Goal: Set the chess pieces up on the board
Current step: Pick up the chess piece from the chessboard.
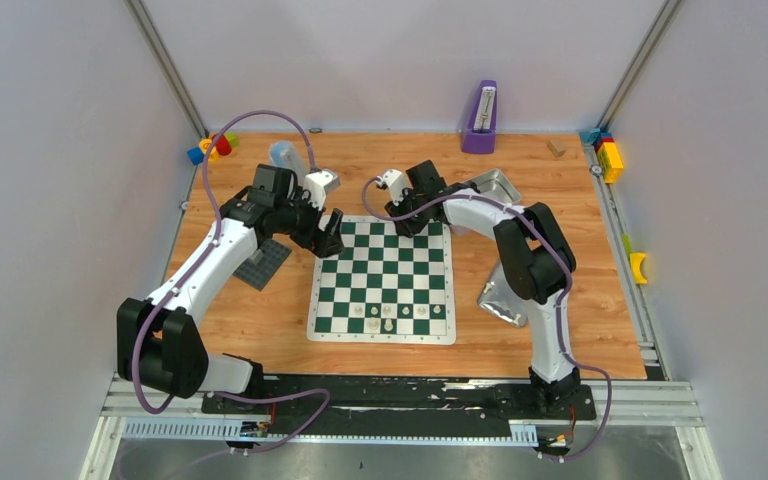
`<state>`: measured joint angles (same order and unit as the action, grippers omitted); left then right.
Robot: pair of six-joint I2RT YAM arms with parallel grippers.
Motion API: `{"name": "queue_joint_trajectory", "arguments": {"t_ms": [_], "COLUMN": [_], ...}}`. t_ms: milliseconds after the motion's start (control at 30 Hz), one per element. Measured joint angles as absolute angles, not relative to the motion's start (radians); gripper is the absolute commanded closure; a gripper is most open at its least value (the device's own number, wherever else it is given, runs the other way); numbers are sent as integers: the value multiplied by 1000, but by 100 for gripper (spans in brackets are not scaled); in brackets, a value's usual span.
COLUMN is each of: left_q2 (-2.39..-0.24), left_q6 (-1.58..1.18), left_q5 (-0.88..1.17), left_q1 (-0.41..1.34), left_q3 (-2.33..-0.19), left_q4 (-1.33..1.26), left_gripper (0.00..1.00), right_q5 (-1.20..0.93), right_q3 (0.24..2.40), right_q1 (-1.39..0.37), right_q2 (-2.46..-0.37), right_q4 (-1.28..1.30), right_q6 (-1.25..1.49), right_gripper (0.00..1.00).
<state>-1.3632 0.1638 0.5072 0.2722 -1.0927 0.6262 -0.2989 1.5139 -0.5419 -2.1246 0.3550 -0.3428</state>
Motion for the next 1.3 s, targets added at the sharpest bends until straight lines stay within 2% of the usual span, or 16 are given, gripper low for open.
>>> {"name": "queue_joint_trajectory", "arguments": {"t_ms": [333,500,633,867,1067,1300], "left_q2": [-1363,-1353,-1346,-1401,-1557,-1581], "left_q6": [164,162,151,64,-84,-197], "left_q5": [511,515,545,729,922,1003], "left_q1": [272,265,250,244,244,276], "left_q3": [-1093,-1093,-1093,-1137,-1254,-1280], "left_q4": [626,625,620,614,575,528], "left_gripper": [5,6,10,18,19,20], "right_q5": [-292,-350,-474,-685,-743,-734], "right_q3": [1512,1456,1353,1255,1255,1255], "right_q1": [-542,-542,-542,-558,-596,-619], "right_q2": [-2118,-2029,-1848,-1568,-1530,-1538], "right_q4": [358,380,393,404,404,406], "right_q6": [-350,-368,-400,-458,-473,-473], "right_gripper": [93,94,94,93,93,92]}}
